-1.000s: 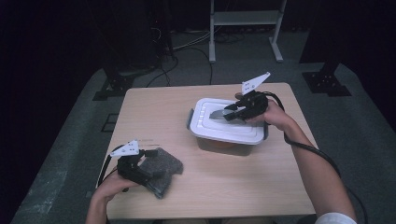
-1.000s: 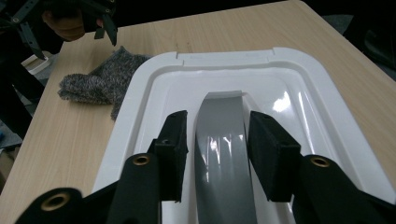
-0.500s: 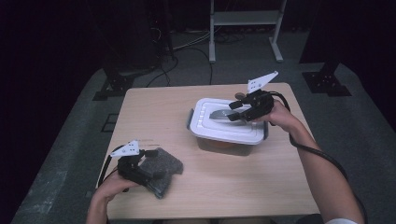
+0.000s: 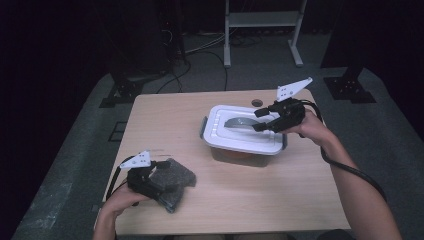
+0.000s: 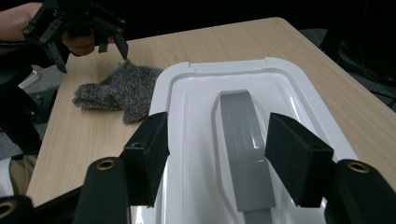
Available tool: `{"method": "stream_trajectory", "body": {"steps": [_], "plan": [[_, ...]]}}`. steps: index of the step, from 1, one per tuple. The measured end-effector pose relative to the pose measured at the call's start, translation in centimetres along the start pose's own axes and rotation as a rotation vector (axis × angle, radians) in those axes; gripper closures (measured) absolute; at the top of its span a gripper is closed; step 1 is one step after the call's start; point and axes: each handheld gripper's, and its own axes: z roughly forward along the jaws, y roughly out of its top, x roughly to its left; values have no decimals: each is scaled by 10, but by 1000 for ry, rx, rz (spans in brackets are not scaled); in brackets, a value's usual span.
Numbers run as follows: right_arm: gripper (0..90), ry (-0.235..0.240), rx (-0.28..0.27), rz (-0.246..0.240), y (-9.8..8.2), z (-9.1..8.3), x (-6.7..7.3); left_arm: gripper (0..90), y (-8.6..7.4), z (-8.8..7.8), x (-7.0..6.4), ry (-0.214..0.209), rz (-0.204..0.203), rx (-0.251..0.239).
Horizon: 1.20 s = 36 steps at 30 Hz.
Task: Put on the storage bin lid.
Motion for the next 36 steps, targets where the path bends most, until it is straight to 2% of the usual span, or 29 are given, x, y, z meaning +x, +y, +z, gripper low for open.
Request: {"method": "stream_trajectory", "body": {"steps": [14,36], "plan": [[349,-42,-17,24,-14,-32,12,24,0,1,0,-2,-1,3],[317,-84,-5,75,-48,-63,25,24,0,4,-1,-9,-7,5]]}}
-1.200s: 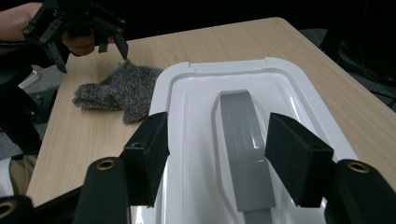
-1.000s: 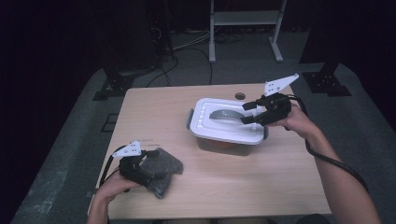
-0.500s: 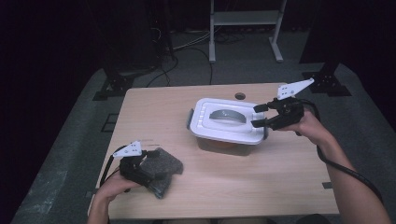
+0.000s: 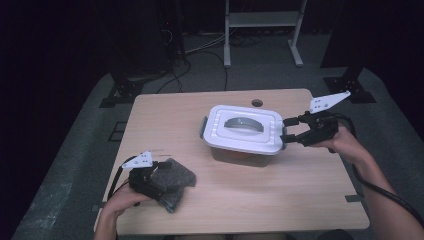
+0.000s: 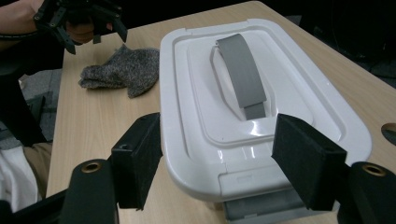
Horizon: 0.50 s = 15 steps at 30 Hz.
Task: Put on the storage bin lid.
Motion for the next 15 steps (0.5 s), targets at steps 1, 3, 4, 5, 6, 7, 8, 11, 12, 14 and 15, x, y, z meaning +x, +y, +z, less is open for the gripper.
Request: {"method": "stream_trajectory", "body": {"steps": [1,3,4,5,6,7,8,11,12,14,15], "plan": [[317,-1,6,7,-3,-3,1,24,0,0,0,-1,2,2],[317,-3,6,8,-5,-4,1,24,0,0,0,-1,0,1],[317,-4,8,13,-7,-5,1,24,0,0,0,-1,0,3],[316,-6,8,15,-9,-6,1,24,0,0,0,0,-1,5],[317,-9,11,19,-10,-8,1,24,-1,0,0,-1,-2,5],[317,-9,8,20,-12,-9,1,24,-1,1,0,-1,0,6],[318,-12,9,25,-15,-11,2,24,-1,1,0,-2,1,6],[317,-12,6,30,-18,-13,2,24,0,2,0,-4,2,9],[317,-12,6,39,-22,-13,4,24,0,2,0,-5,4,11],[317,-12,8,43,-26,-14,5,24,0,2,0,-5,5,11],[317,-12,8,43,-26,-14,5,24,0,1,0,-4,5,11]]}}
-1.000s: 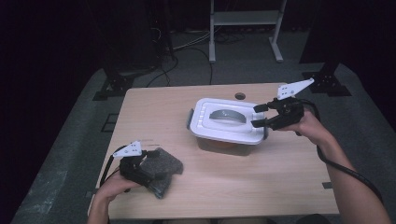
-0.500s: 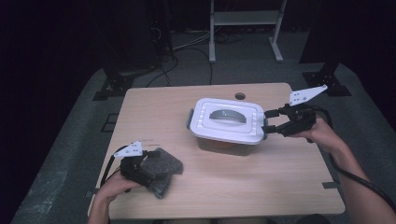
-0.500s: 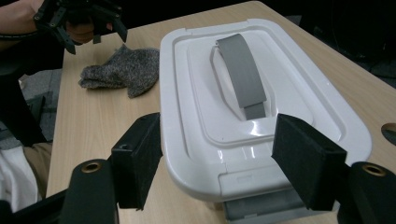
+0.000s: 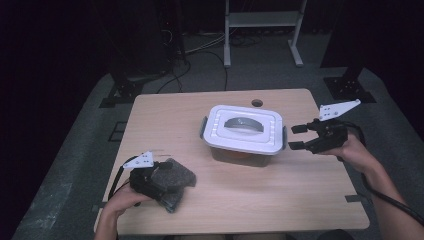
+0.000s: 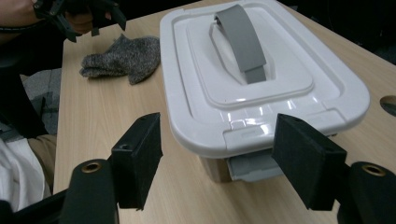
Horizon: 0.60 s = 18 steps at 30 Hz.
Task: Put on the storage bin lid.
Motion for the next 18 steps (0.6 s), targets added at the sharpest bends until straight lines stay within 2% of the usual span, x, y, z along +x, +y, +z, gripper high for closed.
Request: {"method": "stream_trajectory", "body": {"steps": [18], "plan": [[315,-18,4,67,-42,-10,4,24,-1,1,0,2,-3,4]]}}
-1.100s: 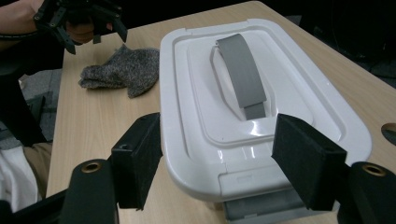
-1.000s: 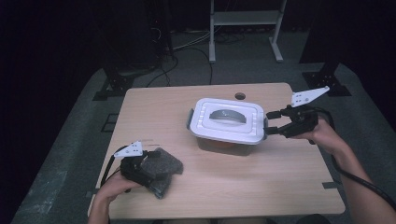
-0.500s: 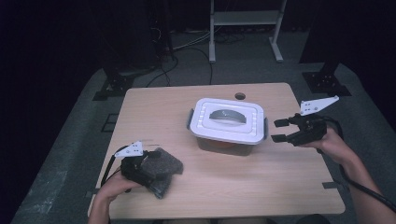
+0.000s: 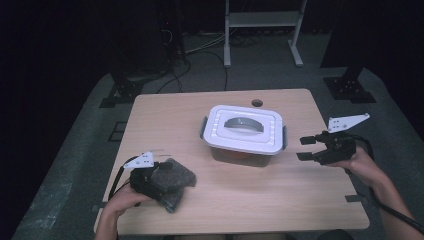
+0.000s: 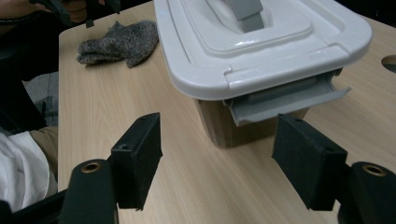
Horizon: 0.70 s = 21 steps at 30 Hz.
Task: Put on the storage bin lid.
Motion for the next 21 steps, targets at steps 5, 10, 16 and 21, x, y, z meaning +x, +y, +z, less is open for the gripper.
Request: {"method": "stream_trajectory", "body": {"steps": [5,10,16,21], "plan": [[314,-1,-3,22,-10,-1,0,24,0,0,0,0,-1,0],[311,-1,-3,39,-21,1,-1,24,0,0,0,0,0,1],[309,2,-3,59,-30,2,0,24,0,0,0,0,2,0],[307,3,-2,75,-38,3,0,24,0,0,0,0,0,1]]}}
